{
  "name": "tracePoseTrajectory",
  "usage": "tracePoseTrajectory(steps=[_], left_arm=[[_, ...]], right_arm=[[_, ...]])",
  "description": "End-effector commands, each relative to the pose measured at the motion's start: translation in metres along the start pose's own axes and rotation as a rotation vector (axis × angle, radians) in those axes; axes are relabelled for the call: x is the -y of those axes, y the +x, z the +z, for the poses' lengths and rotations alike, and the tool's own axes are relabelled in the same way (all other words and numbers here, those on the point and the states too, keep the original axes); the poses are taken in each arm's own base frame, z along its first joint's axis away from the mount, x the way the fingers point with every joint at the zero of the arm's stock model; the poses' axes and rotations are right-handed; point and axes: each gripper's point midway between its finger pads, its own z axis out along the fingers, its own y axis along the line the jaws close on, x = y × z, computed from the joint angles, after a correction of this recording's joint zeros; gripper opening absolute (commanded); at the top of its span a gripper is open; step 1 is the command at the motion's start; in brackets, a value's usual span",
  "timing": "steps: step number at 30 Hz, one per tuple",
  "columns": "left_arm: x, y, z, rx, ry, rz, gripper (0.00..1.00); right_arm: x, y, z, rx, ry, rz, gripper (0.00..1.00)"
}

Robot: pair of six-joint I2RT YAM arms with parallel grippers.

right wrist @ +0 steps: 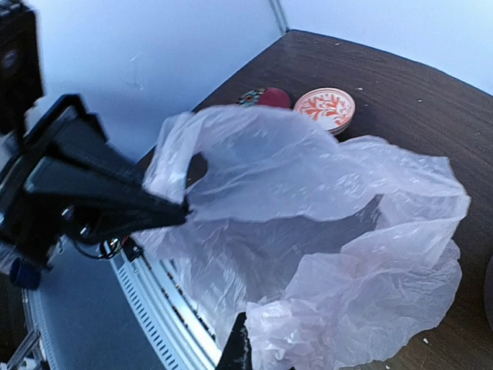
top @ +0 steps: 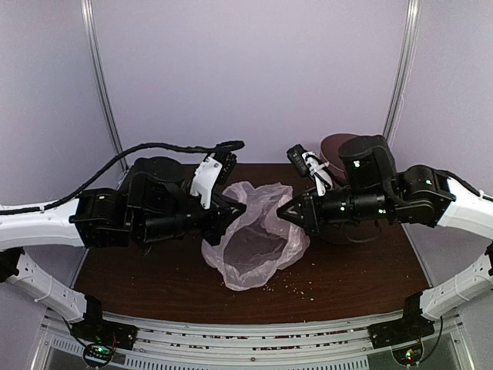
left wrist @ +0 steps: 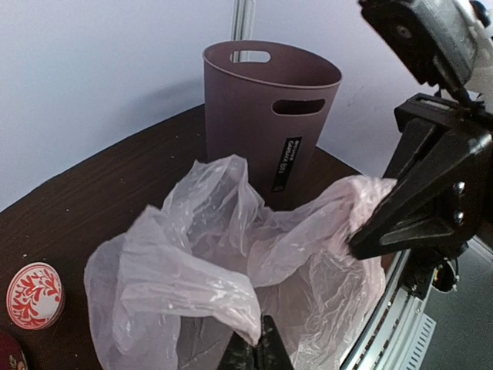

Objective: Put the trash bags into the trash bin

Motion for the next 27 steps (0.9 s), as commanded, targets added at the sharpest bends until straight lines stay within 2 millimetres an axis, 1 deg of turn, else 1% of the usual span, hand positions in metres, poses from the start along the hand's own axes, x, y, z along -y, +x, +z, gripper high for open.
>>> tracePoseTrajectory(steps=[1, 2, 3, 4, 6, 7, 8, 9, 10, 11, 12, 13, 14, 15, 16, 17, 18, 19, 20, 21, 22, 23, 24, 25, 26, 27], left_arm=[[-0.027, -0.018, 0.010, -0.002, -0.171, -0.069, 0.00], [-0.036, -0.017, 0.015, -0.023, -0.197, -0.104, 0.00], [-0.046, -0.012, 0.021, -0.055, -0.212, -0.148, 0.00], [-0.058, 0.000, 0.031, -0.103, -0.214, -0.201, 0.00], [-0.086, 0.031, 0.050, -0.201, -0.227, -0.309, 0.00], [-0.098, 0.044, 0.058, -0.235, -0.230, -0.340, 0.00], [-0.108, 0.053, 0.066, -0.255, -0.238, -0.347, 0.00], [-0.117, 0.054, 0.072, -0.251, -0.254, -0.334, 0.00], [-0.125, 0.048, 0.079, -0.233, -0.267, -0.315, 0.00], [-0.134, 0.037, 0.086, -0.213, -0.278, -0.297, 0.00], [-0.143, 0.025, 0.095, -0.199, -0.290, -0.284, 0.00], [-0.151, 0.004, 0.101, -0.167, -0.300, -0.266, 0.00], [-0.155, -0.026, 0.103, -0.117, -0.306, -0.239, 0.00], [-0.154, -0.061, 0.101, -0.052, -0.303, -0.201, 0.00], [-0.150, -0.101, 0.095, 0.027, -0.293, -0.151, 0.00], [-0.145, -0.136, 0.087, 0.095, -0.284, -0.101, 0.00], [-0.139, -0.175, 0.073, 0.180, -0.273, -0.073, 0.00], [-0.132, -0.213, 0.054, 0.267, -0.262, -0.045, 0.00], [-0.125, -0.246, 0.034, 0.348, -0.255, -0.017, 0.00], [-0.115, -0.278, 0.009, 0.440, -0.242, 0.016, 0.00], [-0.101, -0.304, -0.015, 0.522, -0.230, 0.067, 0.00], [-0.084, -0.326, -0.042, 0.608, -0.223, 0.129, 0.00], [-0.062, -0.340, -0.065, 0.679, -0.227, 0.209, 0.00], [-0.043, -0.345, -0.083, 0.731, -0.245, 0.281, 0.00], [-0.021, -0.341, -0.091, 0.747, -0.262, 0.363, 0.00], [-0.008, -0.329, -0.093, 0.732, -0.285, 0.421, 0.00]], right_arm=[[0.040, -0.028, 0.021, 0.028, 0.181, 0.081, 0.00], [0.050, -0.031, 0.028, 0.028, 0.220, 0.092, 0.00], [0.059, -0.038, 0.033, 0.036, 0.254, 0.105, 0.00], [0.072, -0.038, 0.044, 0.019, 0.292, 0.119, 0.00], [0.105, -0.027, 0.067, -0.038, 0.380, 0.168, 0.00], [0.119, -0.020, 0.080, -0.064, 0.403, 0.193, 0.00], [0.128, -0.020, 0.093, -0.071, 0.401, 0.205, 0.00], [0.134, -0.023, 0.104, -0.071, 0.403, 0.199, 0.00], [0.137, -0.032, 0.112, -0.059, 0.412, 0.183, 0.00], [0.141, -0.042, 0.120, -0.055, 0.426, 0.165, 0.00], [0.142, -0.058, 0.127, -0.046, 0.432, 0.144, 0.00], [0.141, -0.077, 0.131, -0.031, 0.432, 0.123, 0.00], [0.135, -0.103, 0.132, 0.000, 0.424, 0.102, 0.00], [0.124, -0.134, 0.126, 0.052, 0.403, 0.077, 0.00], [0.112, -0.164, 0.116, 0.107, 0.380, 0.053, 0.00], [0.098, -0.196, 0.101, 0.181, 0.351, 0.035, 0.00], [0.082, -0.226, 0.080, 0.262, 0.316, 0.023, 0.00], [0.064, -0.256, 0.053, 0.360, 0.271, 0.012, 0.00], [0.047, -0.280, 0.024, 0.455, 0.224, -0.001, 0.00], [0.027, -0.298, -0.007, 0.546, 0.172, -0.016, 0.00], [0.009, -0.308, -0.035, 0.618, 0.128, -0.038, 0.00], [-0.011, -0.313, -0.064, 0.692, 0.096, -0.082, 0.00], [-0.028, -0.310, -0.087, 0.742, 0.084, -0.120, 0.00], [-0.044, -0.305, -0.108, 0.783, 0.087, -0.160, 0.00], [-0.053, -0.296, -0.122, 0.791, 0.093, -0.186, 0.00], [-0.054, -0.282, -0.113, 0.746, 0.105, -0.203, 0.00]])
